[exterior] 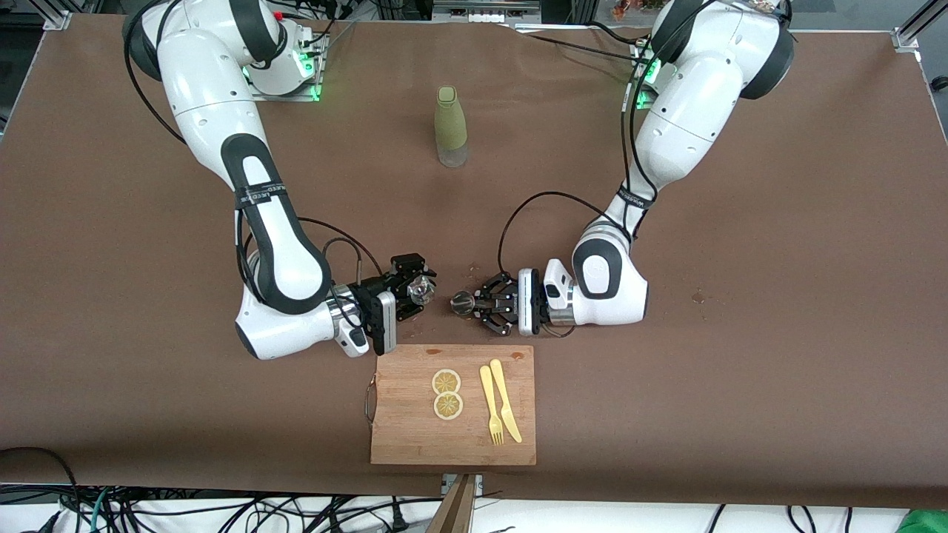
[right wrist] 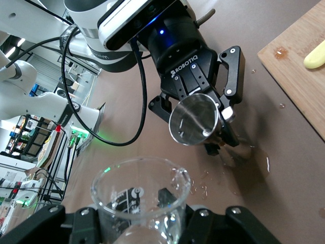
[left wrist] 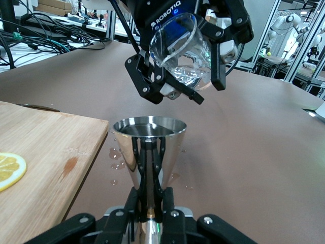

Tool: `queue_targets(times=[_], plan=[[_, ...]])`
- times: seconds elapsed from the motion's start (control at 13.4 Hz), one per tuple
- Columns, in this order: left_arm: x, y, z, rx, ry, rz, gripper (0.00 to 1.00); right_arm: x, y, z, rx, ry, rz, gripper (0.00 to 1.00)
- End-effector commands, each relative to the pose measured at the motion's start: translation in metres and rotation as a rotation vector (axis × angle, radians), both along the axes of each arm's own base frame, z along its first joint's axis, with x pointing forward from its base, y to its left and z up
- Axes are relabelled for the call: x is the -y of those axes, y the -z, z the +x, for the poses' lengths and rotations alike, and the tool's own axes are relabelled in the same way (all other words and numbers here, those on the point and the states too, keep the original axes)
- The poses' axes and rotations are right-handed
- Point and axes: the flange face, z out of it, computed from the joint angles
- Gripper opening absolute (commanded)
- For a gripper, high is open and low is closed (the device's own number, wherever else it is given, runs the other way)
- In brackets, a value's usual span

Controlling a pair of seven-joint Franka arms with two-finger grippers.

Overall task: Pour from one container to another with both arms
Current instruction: 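Tilt the beaker with the right gripper over the jigger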

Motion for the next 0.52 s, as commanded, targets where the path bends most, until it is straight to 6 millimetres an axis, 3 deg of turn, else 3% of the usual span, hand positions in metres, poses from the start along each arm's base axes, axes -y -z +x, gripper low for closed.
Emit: queue_targets(times=[0.0,0.45], plan=[[0.007,0.000,0.005,-0.004,-0.032,-0.025,0.00,-0.005,-0.019,-0.003,0.000,-0.036,-0.036,0.27],[0.025,-0.012,0.014,-0.003,-0.086,-0.008,0.00,-0.012,-0.016,-0.014,-0.041,-0.078,-0.092,0.27]])
